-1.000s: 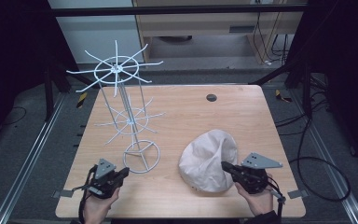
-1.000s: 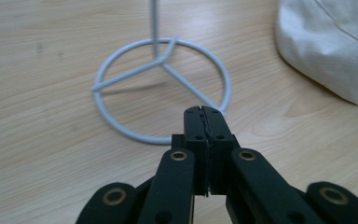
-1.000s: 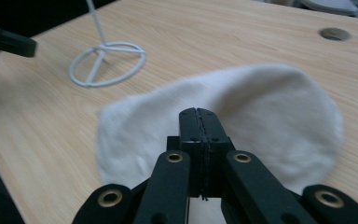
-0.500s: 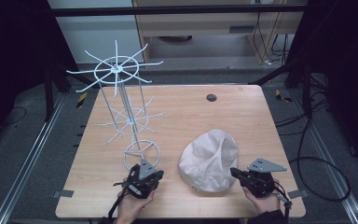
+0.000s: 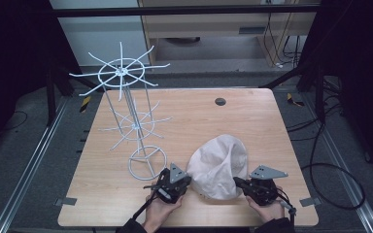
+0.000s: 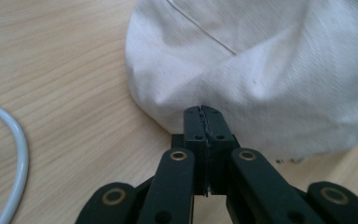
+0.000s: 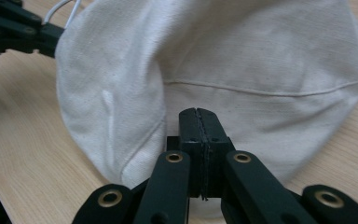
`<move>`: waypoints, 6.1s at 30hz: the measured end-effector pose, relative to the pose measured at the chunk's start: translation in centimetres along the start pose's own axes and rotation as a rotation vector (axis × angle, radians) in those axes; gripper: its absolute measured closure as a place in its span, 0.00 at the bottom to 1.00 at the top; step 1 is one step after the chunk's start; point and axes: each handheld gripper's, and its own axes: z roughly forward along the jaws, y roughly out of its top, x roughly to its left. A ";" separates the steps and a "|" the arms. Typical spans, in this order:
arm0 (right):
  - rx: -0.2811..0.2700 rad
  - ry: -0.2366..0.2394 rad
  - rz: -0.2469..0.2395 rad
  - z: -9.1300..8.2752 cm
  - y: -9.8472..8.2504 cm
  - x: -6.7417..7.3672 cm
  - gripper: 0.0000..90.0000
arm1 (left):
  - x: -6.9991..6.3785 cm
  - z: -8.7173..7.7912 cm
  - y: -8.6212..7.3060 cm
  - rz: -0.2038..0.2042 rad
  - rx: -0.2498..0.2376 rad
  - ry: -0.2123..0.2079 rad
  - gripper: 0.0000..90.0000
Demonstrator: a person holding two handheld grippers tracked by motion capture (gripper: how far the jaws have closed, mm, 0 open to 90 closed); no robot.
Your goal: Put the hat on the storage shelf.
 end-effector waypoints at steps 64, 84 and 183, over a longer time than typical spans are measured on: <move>-0.118 -0.155 0.114 4.5 5.1 -9.3 1.00 | -2.9 0.4 1.4 0.018 -0.071 -0.039 1.00; -0.046 -0.145 0.091 0.9 2.4 -7.3 1.00 | 1.0 4.5 5.6 -0.034 -0.081 0.044 1.00; -0.007 -0.118 -0.061 -3.4 6.5 -2.5 0.56 | 11.7 -12.3 -5.3 -0.047 -0.086 0.227 0.41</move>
